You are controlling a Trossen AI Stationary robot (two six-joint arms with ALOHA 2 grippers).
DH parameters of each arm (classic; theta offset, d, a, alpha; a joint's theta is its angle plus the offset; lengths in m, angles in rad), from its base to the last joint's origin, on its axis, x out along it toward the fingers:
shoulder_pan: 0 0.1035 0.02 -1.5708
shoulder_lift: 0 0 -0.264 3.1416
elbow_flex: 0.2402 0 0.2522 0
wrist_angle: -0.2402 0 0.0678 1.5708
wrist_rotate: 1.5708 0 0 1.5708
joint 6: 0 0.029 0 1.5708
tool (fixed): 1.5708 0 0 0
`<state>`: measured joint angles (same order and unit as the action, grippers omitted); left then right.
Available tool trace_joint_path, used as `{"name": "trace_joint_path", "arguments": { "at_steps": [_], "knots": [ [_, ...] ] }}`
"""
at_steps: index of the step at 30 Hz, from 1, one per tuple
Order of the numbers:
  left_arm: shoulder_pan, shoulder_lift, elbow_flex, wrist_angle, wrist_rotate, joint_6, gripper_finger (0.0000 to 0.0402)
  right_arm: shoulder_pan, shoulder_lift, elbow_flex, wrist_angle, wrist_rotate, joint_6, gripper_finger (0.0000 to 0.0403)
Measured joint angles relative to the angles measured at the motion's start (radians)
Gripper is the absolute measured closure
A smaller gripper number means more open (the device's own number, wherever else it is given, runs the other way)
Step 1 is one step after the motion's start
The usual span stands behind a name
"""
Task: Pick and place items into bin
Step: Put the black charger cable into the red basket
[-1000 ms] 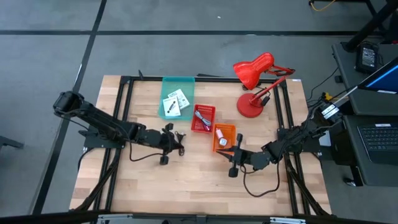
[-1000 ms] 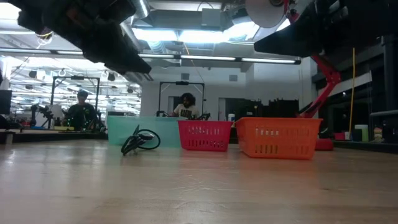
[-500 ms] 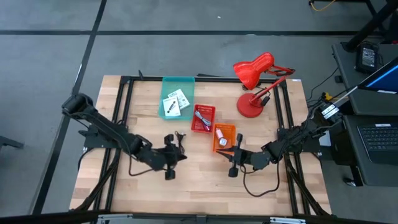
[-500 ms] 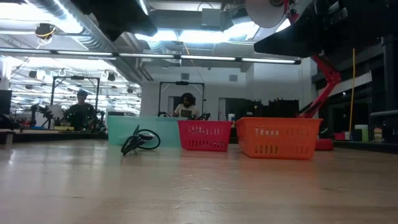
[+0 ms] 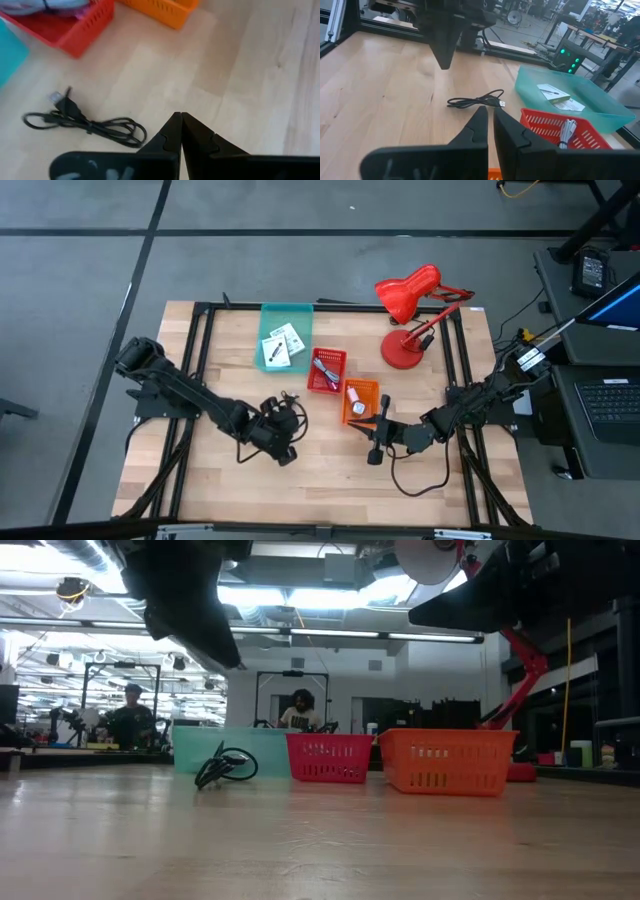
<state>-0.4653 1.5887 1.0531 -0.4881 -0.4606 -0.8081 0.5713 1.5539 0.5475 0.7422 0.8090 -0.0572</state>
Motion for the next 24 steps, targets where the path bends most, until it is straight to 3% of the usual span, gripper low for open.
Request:
{"name": "trace_joint_path", "arguments": {
  "at_steps": [15,24],
  "knots": [
    [0.018,0.000,0.000,-0.044,0.035,-0.126,0.0309,0.000,0.000,0.000,-0.001,0.000,0.001,0.0391],
    [0.030,0.005,0.000,-0.099,-0.017,-0.259,0.0257,0.000,0.000,0.000,-0.003,0.000,-0.001,0.0391]
  ]
}}
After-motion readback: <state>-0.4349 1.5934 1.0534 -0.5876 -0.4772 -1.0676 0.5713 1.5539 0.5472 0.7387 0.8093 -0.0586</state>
